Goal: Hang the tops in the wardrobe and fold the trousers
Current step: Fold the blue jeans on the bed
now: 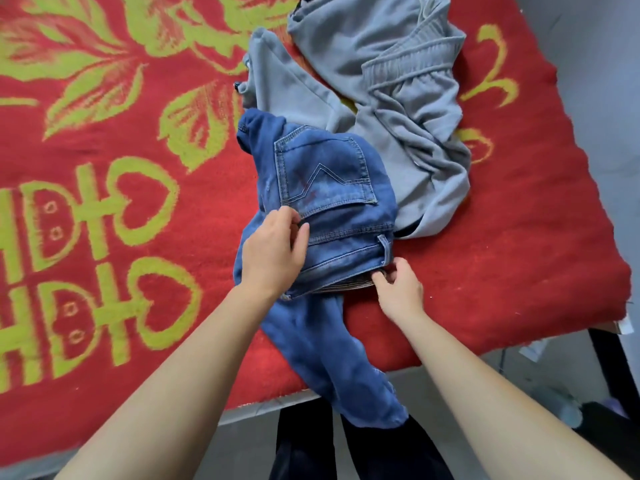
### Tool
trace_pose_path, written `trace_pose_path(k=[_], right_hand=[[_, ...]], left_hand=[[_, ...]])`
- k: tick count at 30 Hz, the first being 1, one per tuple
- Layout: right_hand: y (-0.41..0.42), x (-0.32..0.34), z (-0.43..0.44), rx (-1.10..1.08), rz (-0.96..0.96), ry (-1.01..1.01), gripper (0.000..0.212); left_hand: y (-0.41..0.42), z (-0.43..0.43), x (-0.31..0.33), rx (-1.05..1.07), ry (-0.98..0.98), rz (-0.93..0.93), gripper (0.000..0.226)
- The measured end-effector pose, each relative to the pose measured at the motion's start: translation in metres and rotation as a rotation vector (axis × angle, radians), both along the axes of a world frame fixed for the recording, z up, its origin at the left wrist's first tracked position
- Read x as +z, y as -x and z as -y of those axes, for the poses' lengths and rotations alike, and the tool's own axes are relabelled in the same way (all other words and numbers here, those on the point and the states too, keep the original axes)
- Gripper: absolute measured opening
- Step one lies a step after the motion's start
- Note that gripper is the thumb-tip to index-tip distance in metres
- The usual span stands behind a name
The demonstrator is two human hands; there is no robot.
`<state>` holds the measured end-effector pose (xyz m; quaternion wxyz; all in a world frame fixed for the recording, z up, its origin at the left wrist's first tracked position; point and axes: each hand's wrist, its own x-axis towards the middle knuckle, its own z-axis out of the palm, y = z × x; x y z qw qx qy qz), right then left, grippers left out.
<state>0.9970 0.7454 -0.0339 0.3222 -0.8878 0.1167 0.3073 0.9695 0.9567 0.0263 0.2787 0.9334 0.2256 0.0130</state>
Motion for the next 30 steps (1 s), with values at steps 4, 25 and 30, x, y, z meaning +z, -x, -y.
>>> trace_pose_path(k=[4, 25, 30], right_hand=[[0.0, 0.018, -0.018, 0.064, 0.226, -0.05, 0.033], [0.035, 0.04, -0.002, 0.444, 0.109, -0.058, 0.024], [0.03, 0.07, -0.011, 0.532, 0.069, 0.089, 0.069]], left_hand=[[0.008, -0.002, 0.003, 0.079, 0.074, -0.057, 0.024], [-0.001, -0.023, 0.014, 0.277, 0.336, -0.407, 0.022], [0.047, -0.049, 0.045, 0.375, 0.251, -0.403, 0.012]])
